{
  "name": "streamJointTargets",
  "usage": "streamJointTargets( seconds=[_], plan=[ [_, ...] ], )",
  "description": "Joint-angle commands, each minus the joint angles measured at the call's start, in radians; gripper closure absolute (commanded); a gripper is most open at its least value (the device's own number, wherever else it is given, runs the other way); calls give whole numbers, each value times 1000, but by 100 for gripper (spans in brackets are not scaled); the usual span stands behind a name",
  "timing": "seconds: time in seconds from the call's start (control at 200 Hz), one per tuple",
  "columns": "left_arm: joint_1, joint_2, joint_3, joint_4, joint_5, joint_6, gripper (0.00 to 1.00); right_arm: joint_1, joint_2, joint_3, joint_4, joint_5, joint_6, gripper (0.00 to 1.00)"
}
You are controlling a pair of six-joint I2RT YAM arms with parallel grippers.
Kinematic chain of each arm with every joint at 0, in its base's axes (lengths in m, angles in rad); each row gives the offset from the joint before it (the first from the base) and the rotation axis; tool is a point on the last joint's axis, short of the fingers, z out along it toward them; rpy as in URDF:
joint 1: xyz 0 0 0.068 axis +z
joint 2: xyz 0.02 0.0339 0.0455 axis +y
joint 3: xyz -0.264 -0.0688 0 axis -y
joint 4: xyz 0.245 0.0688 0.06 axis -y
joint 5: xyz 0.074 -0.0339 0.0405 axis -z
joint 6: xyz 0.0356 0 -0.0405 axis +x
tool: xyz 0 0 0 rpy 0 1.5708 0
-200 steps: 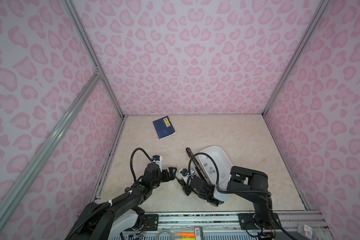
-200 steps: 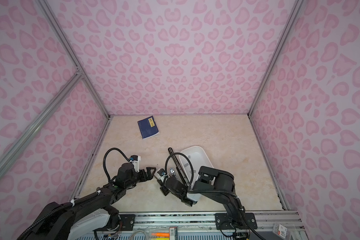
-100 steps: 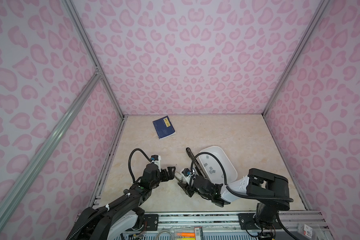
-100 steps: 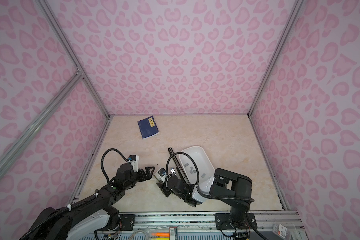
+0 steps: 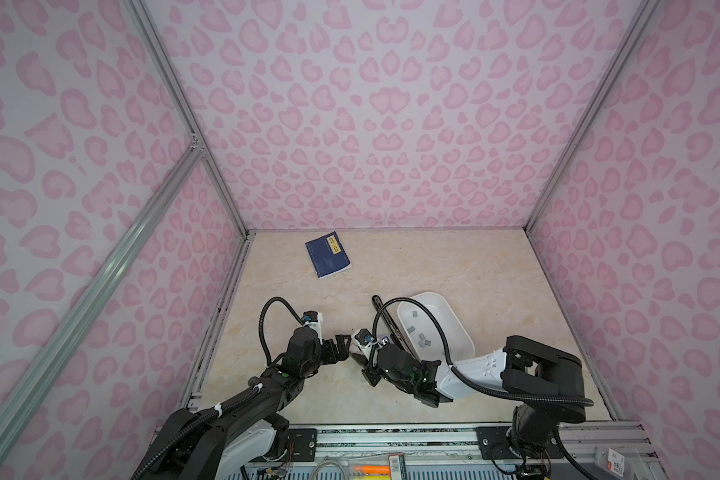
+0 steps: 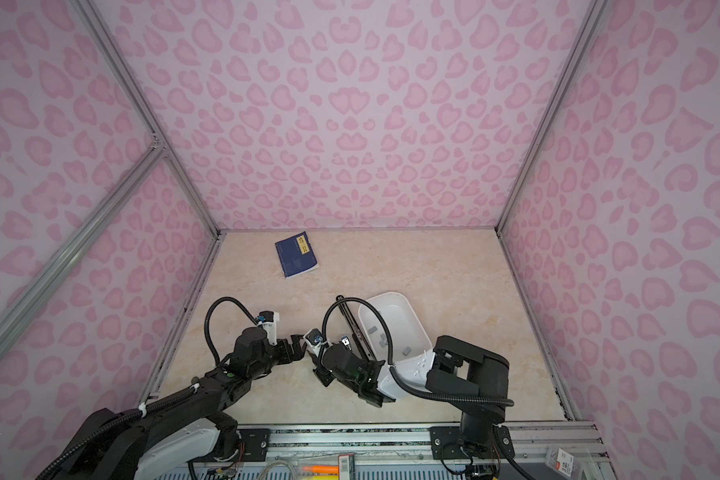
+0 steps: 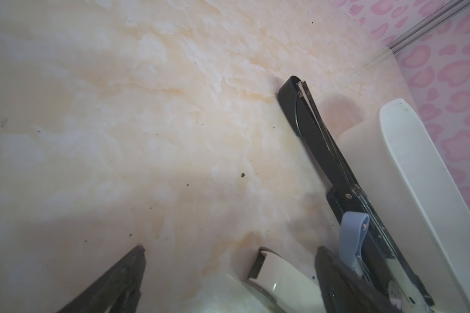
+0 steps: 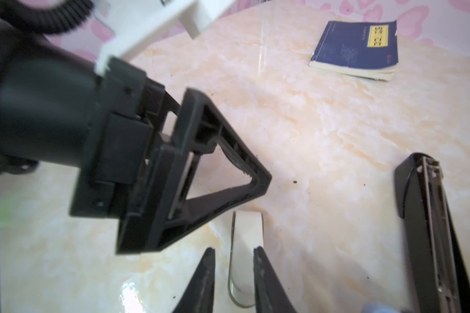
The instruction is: Load the staples into the stapler
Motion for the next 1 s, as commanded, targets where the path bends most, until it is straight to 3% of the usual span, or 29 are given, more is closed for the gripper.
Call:
streamJointTargets(
  seconds=[0.0, 0.995],
  plan=[
    [-1, -2, -7, 36, 4, -2, 2, 0, 38, 16, -30, 34, 20, 76],
    [-32, -5, -42, 67, 5, -34, 2, 25, 161, -51, 93, 74, 108, 78]
  ],
)
